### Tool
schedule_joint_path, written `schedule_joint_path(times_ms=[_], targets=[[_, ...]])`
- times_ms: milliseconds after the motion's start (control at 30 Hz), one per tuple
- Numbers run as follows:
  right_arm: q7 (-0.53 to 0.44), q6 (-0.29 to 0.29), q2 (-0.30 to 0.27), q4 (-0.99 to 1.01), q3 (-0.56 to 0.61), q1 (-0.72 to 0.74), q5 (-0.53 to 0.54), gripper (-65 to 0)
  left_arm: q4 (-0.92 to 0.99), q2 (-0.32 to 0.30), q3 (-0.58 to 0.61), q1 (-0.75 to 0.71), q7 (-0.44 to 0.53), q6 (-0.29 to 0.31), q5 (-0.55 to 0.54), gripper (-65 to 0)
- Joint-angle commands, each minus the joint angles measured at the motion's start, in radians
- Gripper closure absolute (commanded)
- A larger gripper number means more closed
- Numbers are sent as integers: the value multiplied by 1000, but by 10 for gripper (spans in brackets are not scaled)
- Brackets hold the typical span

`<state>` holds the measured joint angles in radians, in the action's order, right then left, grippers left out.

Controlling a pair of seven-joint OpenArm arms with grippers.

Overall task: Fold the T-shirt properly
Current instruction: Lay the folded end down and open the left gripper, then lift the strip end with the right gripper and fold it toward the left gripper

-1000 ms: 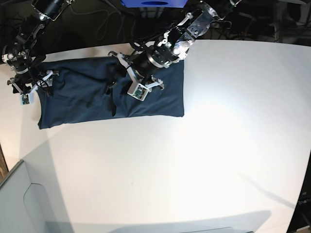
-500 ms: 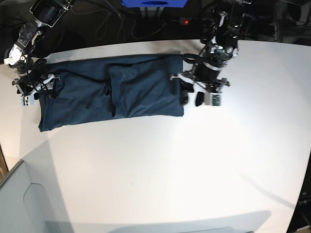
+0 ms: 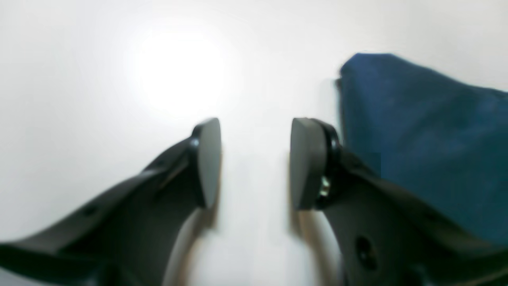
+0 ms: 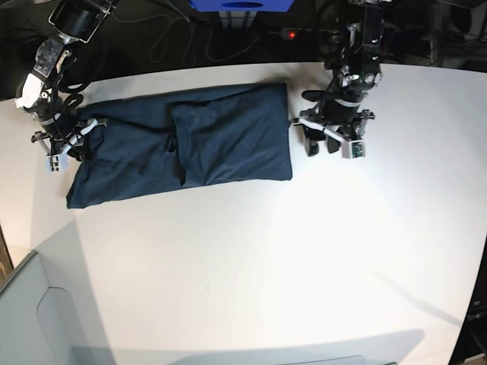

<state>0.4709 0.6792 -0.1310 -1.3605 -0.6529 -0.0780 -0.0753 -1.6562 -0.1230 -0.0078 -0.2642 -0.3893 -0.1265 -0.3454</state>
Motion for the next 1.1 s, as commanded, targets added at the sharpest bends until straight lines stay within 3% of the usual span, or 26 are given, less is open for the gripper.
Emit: schedule_joint_path(times_ms=[0,267,433,733,933,1067], targets=[[48,19,-5,-33,2,-9,-33,0,-3,3,2,9,25,4,-4,-280],[52,19,35,-291,12,-24,-33,0,61,16,70,52,23,4,-4,-280],[53,19,52,-417,94,-49,-39,0,101,16,95,82,23,4,-2,-280],[48,19,52,-661,400,-147,-39,0,115,16,93,85,22,4,-2,-280],[48,19,57,-652,598,-147,-41,0,115,13,93,85,19,4,-2,-280],[48,19,93,-600,680,-138,-41,0,115,13,93,84,17,4,-2,-280]])
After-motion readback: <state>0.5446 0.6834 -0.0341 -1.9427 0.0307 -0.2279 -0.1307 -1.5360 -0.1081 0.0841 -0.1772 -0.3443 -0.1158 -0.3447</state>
